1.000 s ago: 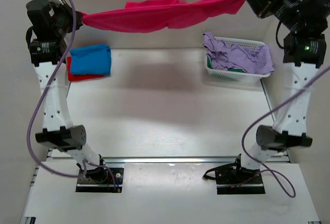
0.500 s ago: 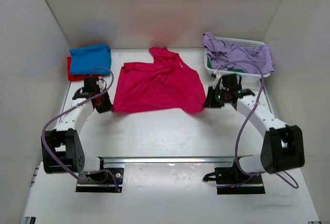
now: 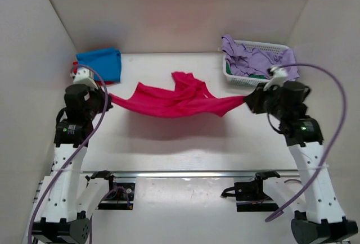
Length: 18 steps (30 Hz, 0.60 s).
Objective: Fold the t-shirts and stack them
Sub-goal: Flatten out the tshirt
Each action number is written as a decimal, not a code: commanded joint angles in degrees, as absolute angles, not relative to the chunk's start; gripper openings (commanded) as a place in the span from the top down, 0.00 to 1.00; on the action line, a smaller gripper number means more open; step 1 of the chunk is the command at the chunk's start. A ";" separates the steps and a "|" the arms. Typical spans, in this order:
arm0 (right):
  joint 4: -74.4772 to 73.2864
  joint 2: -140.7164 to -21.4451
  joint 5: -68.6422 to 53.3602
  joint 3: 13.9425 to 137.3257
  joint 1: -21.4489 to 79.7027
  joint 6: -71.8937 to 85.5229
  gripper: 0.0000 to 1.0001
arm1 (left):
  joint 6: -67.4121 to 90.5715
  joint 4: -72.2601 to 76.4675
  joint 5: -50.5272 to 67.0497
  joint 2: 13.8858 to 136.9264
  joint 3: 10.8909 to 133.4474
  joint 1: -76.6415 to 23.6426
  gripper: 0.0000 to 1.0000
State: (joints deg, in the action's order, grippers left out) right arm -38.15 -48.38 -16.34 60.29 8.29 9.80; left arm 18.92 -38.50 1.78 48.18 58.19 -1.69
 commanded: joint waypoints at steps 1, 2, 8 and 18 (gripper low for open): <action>-38.41 -47.63 -19.69 69.77 3.26 5.01 1.00 | 18.27 -39.90 -1.50 49.83 66.96 -1.76 1.00; -38.50 -48.07 -18.30 73.00 3.60 4.57 1.00 | 18.19 -40.51 -1.58 50.09 70.37 -1.32 1.00; -42.17 -55.70 -15.30 94.61 3.95 0.89 1.00 | 15.12 -44.65 -8.15 56.76 91.45 -3.60 1.00; -43.86 -72.85 -10.71 119.80 10.82 -4.48 1.00 | 10.37 -45.35 -12.57 68.55 113.20 -8.44 1.00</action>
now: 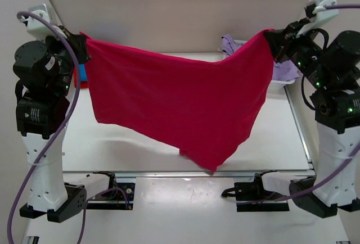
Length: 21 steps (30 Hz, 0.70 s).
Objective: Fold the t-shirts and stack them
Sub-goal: Flatten out the tshirt
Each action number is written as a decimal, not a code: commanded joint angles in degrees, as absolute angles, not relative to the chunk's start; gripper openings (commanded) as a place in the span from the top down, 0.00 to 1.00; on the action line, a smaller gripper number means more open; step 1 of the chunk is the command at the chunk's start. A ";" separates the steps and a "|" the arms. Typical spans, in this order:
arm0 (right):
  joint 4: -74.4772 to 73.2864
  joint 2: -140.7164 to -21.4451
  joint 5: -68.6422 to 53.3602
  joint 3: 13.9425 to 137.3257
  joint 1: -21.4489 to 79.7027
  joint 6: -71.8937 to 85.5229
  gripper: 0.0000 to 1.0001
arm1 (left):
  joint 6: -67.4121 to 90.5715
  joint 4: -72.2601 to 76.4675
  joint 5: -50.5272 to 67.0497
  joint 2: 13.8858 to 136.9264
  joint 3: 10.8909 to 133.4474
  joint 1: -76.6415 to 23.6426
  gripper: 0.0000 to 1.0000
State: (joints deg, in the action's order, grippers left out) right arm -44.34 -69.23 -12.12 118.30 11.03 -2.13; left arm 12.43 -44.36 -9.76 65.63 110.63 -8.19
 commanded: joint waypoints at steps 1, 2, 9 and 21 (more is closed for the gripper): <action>-42.73 -73.47 -11.94 119.45 10.38 -4.31 1.00 | 10.37 -44.92 -12.05 69.51 113.38 -7.83 1.00; -41.24 -74.26 -12.13 118.49 10.89 -4.39 1.00 | 10.46 -44.30 -10.56 70.13 112.77 -6.78 1.00; -33.41 -82.17 -9.41 118.29 13.45 -9.13 1.00 | 10.02 -39.38 -9.50 77.67 109.85 -3.79 1.00; -25.84 -100.99 -10.19 143.34 9.67 -13.00 1.00 | 12.04 -39.90 -0.35 101.86 139.65 3.60 1.00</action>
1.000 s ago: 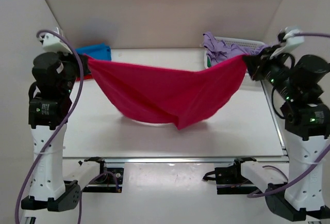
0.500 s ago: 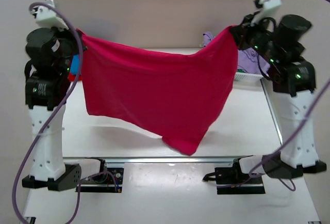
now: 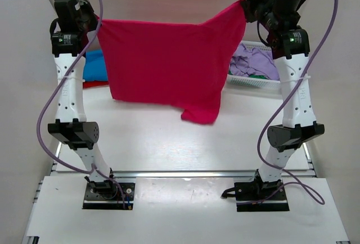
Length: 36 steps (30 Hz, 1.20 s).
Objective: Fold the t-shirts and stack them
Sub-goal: Flatten out the tshirt
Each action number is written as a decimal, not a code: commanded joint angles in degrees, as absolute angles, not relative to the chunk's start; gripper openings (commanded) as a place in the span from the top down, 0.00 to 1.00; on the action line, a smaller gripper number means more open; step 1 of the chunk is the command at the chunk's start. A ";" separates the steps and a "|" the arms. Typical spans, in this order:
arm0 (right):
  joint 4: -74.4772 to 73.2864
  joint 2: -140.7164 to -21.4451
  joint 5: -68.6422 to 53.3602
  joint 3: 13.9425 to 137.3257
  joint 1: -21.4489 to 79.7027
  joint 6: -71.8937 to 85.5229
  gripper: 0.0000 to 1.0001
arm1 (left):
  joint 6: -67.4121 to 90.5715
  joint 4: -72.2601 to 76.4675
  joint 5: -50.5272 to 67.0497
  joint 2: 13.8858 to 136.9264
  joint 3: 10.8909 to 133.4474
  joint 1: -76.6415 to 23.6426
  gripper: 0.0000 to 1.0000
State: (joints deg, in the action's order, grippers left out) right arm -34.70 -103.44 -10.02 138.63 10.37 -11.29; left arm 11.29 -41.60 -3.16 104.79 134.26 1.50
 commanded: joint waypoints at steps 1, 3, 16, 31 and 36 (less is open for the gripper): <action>-25.14 -100.90 -10.28 143.18 9.75 -12.83 1.00 | 12.82 -39.82 0.61 102.04 140.01 4.47 1.00; -24.26 -99.85 -14.04 141.34 6.87 -11.26 1.00 | 13.44 -39.38 2.10 101.87 140.45 5.27 1.00; -20.05 -85.62 -13.62 105.17 8.69 -10.29 1.00 | 11.86 -37.55 -2.56 86.62 109.70 3.60 1.00; -36.55 -54.15 -8.88 54.50 19.07 3.42 1.00 | 15.73 -41.82 -5.00 47.46 54.15 -6.14 1.00; -44.36 -45.18 -10.54 49.74 19.26 5.81 1.00 | 16.26 -43.68 -5.37 44.48 48.96 -7.91 1.00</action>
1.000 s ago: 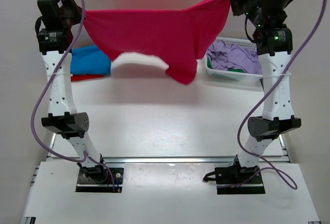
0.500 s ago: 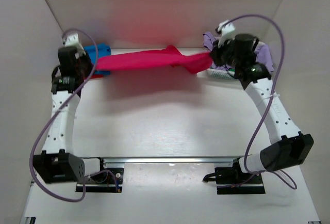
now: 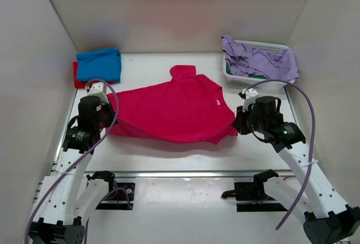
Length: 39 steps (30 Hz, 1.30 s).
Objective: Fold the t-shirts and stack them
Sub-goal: Flatten out the tshirt
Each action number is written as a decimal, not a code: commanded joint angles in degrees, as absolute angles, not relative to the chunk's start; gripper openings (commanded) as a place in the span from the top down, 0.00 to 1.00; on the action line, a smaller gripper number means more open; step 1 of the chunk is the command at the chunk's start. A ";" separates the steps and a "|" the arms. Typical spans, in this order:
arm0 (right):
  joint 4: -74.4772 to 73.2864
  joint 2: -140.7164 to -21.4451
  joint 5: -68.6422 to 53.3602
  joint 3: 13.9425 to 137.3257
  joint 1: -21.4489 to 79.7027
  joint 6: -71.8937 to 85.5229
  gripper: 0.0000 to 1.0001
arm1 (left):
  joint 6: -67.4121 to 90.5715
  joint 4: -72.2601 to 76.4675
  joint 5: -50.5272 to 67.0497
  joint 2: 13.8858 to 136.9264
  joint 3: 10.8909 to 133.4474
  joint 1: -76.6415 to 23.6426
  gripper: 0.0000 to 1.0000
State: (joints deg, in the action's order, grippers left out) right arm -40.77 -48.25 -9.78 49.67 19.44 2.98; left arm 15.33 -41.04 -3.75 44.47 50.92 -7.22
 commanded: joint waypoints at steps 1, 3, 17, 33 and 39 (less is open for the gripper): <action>-45.25 -45.18 -11.59 50.27 17.59 4.93 1.00 | 16.26 -42.20 -4.67 44.56 48.09 -7.65 1.00; -44.66 -46.83 -14.05 52.11 15.22 2.74 1.00 | 16.43 -40.17 -1.34 45.52 46.77 -6.07 1.00; -32.33 -94.98 -7.91 112.00 13.09 -11.16 1.00 | 16.61 -30.50 2.55 79.87 88.38 0.00 1.00; -31.47 -90.47 -0.26 132.20 17.22 -14.77 1.00 | 16.97 -40.25 3.18 87.82 129.37 4.23 1.00; -32.78 -81.84 -1.40 130.87 15.65 -14.24 1.00 | 15.74 -40.42 0.09 79.20 125.42 2.02 1.00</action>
